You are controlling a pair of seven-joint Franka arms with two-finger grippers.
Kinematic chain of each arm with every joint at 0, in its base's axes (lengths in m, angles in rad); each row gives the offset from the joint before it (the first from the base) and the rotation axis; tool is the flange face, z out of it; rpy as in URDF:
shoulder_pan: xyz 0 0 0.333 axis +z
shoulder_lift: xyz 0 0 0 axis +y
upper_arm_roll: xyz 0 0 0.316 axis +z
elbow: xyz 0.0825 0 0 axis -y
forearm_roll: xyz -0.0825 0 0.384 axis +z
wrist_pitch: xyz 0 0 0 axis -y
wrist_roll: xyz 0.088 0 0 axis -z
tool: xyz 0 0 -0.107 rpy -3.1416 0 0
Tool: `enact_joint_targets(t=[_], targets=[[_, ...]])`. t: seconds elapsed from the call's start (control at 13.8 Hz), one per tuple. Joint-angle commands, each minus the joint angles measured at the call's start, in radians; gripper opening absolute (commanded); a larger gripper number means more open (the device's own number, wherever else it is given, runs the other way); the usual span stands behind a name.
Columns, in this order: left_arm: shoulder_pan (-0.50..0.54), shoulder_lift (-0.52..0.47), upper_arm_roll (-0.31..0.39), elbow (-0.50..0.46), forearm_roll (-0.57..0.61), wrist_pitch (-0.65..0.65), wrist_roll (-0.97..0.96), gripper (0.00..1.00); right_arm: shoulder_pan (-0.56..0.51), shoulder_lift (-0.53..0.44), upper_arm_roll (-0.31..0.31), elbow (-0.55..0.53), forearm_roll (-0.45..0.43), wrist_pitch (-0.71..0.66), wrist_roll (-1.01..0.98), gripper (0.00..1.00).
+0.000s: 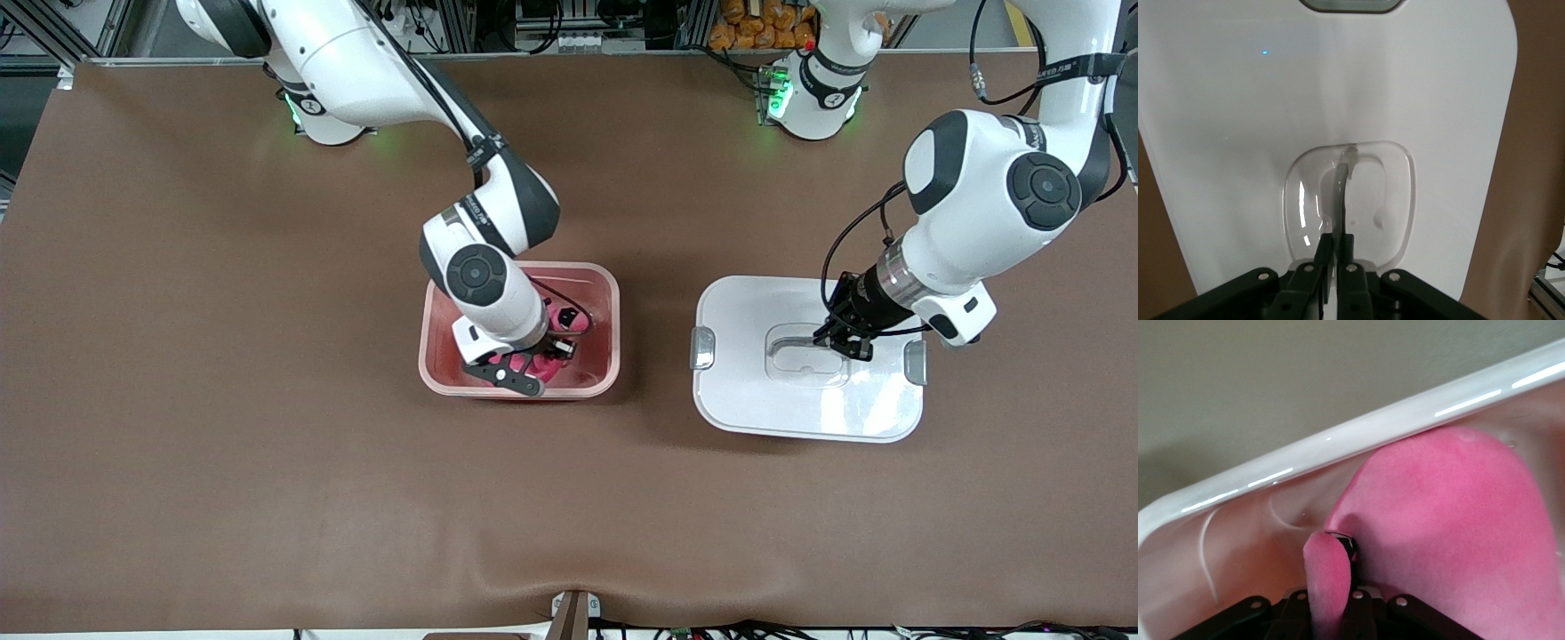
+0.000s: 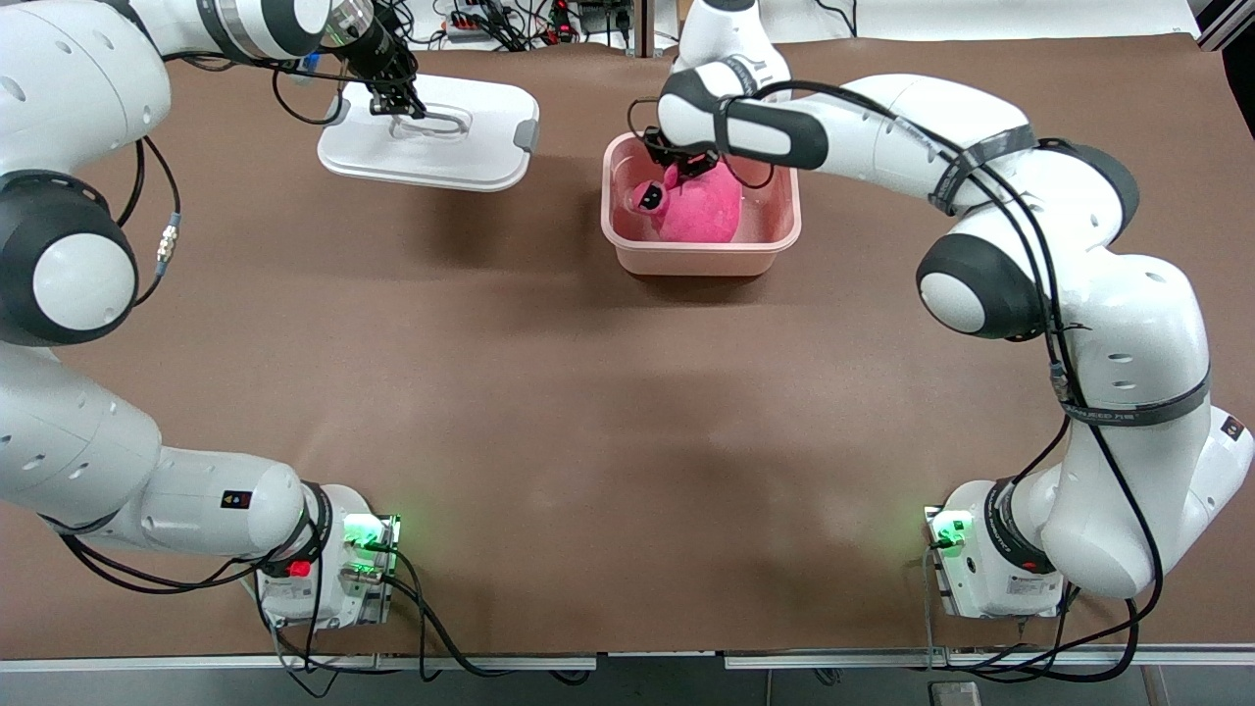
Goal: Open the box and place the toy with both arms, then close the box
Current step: 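Release the toy with the right gripper while the left gripper carries the lid over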
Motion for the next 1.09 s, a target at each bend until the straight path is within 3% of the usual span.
enact_joint_targets(t=[0.0,0.07,0.14,0.36,0.43,0.51,1.01], targets=[[-0.017,0.007,-0.002,0.014,-0.010,0.028,-0.044,0.00,0.023,0.041,-0.010,0.028,0.016,0.015,0.010,0.00],[-0.028,0.007,-0.008,0.014,-0.011,0.037,-0.055,0.00,0.025,0.047,-0.010,0.028,0.018,0.021,0.006,0.00],[-0.040,0.007,-0.009,0.013,-0.010,0.057,-0.085,0.00,0.028,0.050,-0.010,0.028,0.016,0.021,-0.003,0.07],[-0.068,0.006,-0.011,0.002,-0.012,0.117,-0.125,0.00,0.025,0.053,-0.010,0.029,0.016,0.018,-0.010,0.55],[-0.070,0.003,-0.011,0.000,-0.012,0.138,-0.127,0.00,0.027,0.053,-0.011,0.029,0.013,0.018,-0.010,0.86],[-0.068,0.000,-0.017,0.000,-0.012,0.157,-0.127,0.00,0.034,0.053,-0.011,0.031,0.004,0.019,-0.008,1.00],[-0.068,-0.007,-0.052,-0.032,-0.048,0.250,-0.128,0.00,0.028,0.038,-0.020,0.069,0.000,-0.052,-0.010,1.00]])
